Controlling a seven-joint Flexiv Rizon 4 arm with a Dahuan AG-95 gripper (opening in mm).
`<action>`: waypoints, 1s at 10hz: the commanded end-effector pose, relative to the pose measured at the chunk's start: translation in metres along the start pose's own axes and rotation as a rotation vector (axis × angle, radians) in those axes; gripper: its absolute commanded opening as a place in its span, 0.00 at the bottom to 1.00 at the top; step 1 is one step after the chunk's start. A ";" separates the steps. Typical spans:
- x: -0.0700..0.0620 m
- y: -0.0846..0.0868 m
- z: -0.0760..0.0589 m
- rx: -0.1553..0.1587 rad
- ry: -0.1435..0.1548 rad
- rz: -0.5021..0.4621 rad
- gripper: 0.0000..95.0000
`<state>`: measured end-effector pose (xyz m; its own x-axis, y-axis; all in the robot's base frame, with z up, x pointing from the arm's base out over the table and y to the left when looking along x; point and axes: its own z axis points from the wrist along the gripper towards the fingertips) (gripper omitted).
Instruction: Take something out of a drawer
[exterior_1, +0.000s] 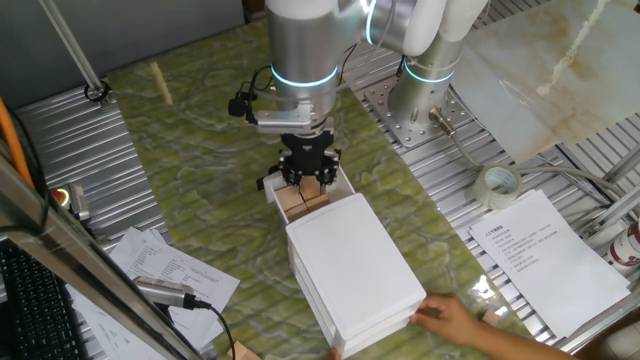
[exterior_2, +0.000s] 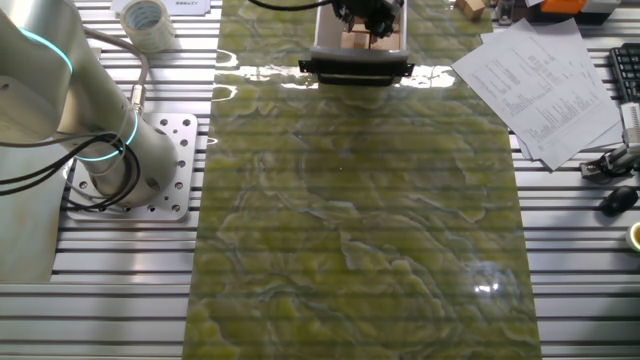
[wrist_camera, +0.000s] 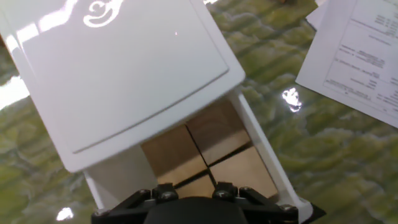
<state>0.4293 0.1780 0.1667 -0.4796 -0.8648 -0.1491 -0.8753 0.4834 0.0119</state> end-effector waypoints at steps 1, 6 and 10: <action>0.003 0.001 -0.001 -0.002 -0.001 -0.010 0.40; 0.017 -0.015 -0.002 0.009 -0.004 -0.044 0.40; 0.035 -0.021 -0.013 0.009 0.024 -0.079 0.20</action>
<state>0.4310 0.1345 0.1731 -0.4071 -0.9043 -0.1288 -0.9116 0.4111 -0.0056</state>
